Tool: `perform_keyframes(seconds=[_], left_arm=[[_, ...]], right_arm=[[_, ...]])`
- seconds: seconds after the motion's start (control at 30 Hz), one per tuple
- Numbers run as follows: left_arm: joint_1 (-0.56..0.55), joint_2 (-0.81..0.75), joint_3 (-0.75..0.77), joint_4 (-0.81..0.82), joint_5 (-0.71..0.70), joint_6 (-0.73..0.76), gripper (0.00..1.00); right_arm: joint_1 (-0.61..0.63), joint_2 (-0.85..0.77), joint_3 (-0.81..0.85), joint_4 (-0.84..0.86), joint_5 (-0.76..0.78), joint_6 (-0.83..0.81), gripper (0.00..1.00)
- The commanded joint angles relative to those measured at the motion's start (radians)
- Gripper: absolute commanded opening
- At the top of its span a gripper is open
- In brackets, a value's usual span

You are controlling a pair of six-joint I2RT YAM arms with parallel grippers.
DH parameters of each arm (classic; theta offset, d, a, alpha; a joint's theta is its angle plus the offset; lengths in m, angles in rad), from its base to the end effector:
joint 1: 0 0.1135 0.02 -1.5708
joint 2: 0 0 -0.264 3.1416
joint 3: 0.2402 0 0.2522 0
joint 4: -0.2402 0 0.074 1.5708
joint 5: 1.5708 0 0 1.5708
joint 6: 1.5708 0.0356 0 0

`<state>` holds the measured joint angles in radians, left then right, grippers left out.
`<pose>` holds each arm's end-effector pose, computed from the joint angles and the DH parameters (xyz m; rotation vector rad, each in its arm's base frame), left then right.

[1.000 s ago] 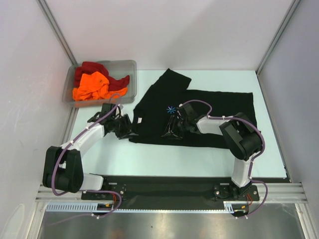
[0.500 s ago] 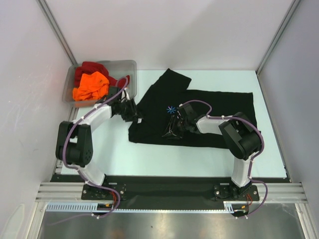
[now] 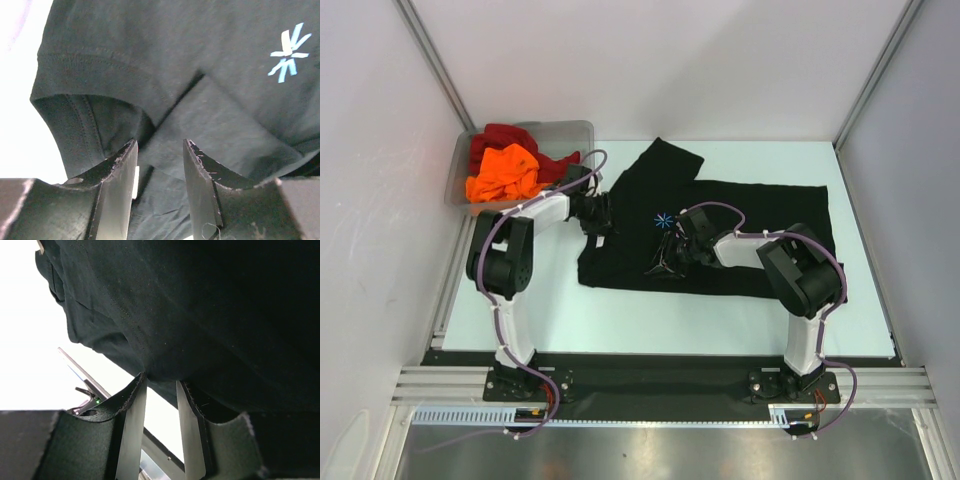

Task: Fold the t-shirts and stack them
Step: Fold the tshirt

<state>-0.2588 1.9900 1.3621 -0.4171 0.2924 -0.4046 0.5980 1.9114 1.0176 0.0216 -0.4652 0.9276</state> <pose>0.3987 -0.1162 0.1658 -0.0891 2.6750 -0.6067 0.3021 0.2251 0.1280 0.2145 2.7185 1.1490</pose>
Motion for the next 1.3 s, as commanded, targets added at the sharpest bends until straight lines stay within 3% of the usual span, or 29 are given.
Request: perform_keyframes(seconds=[0.0,0.57,0.93,1.1,1.27], left_arm=[[-0.003,0.012,0.037,-0.012,-0.019,0.049,0.47],[-0.014,0.058,0.077,-0.034,0.017,0.044,0.43],[-0.014,0.066,0.121,-0.097,0.022,0.058,0.22],[-0.014,0.052,0.133,-0.11,0.019,0.049,0.17],[-0.014,0.05,0.155,-0.143,0.016,0.053,0.05]], right_arm=[[-0.006,0.023,0.022,0.02,-0.004,0.001,0.36],[-0.014,0.04,0.018,0.04,-0.015,0.017,0.34],[-0.03,0.034,-0.001,0.051,-0.015,0.023,0.31],[-0.03,0.043,0.007,0.066,-0.027,0.036,0.29],[-0.03,0.04,0.015,0.064,-0.033,0.034,0.08]])
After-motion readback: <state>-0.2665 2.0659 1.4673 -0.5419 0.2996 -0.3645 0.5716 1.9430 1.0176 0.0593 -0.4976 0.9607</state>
